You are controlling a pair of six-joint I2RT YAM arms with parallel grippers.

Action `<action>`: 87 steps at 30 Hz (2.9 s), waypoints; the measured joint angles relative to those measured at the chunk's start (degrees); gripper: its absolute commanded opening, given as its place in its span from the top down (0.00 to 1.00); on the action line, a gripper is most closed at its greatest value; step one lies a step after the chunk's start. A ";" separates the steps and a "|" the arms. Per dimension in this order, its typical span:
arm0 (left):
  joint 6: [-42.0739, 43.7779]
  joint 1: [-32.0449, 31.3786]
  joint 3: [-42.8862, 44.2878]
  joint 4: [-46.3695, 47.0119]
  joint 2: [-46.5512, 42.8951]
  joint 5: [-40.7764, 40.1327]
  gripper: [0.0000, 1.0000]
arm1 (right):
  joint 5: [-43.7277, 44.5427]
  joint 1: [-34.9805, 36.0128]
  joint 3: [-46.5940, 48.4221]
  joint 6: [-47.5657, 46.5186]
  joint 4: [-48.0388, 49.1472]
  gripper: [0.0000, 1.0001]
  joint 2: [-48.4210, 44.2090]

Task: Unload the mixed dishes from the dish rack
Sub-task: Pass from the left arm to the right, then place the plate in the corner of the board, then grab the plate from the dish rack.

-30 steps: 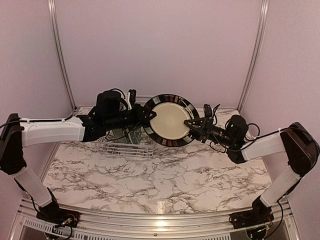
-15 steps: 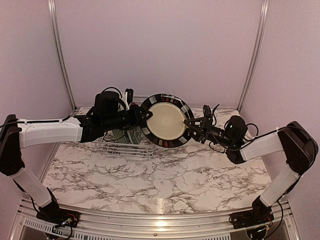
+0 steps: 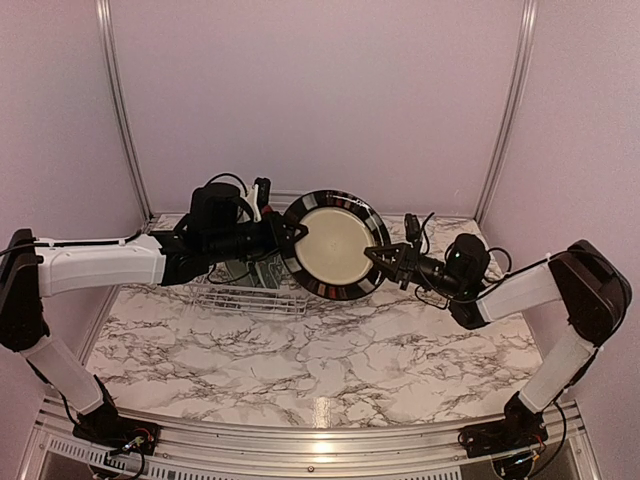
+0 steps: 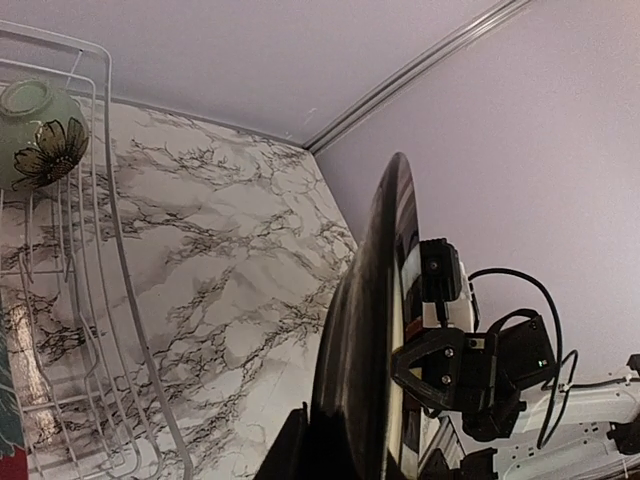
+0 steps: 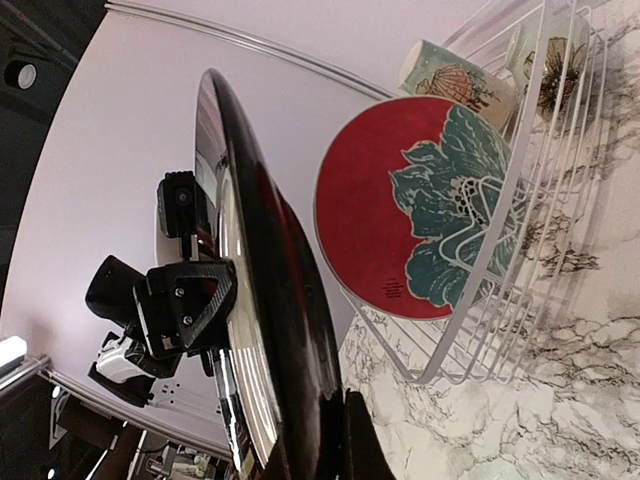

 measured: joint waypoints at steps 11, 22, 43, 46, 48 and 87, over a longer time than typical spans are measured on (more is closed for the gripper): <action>1.42 1.64 0.52 2.38 -4.11 -2.23 0.01 | -1.81 -5.09 -4.20 3.50 0.35 1.00 -1.18; 8.22 1.95 0.50 -2.54 -11.26 -10.97 0.01 | -2.64 -21.92 -9.33 -2.21 -11.65 1.00 -13.44; 10.03 1.95 -1.77 -6.71 -13.22 -13.88 0.01 | -1.11 -38.45 -8.28 -7.82 -18.67 1.00 8.00; 9.94 1.95 -2.56 -6.80 -14.58 -13.92 0.01 | -0.74 -38.51 -5.27 -7.72 -17.09 1.00 12.02; 9.94 1.95 -3.08 -7.06 -15.65 -13.99 0.01 | -0.37 -38.53 -3.45 -7.82 -16.48 1.00 13.94; 12.02 1.95 0.46 -18.21 -13.44 -18.08 0.01 | 11.52 -38.64 -2.51 -31.78 -40.63 0.03 1.01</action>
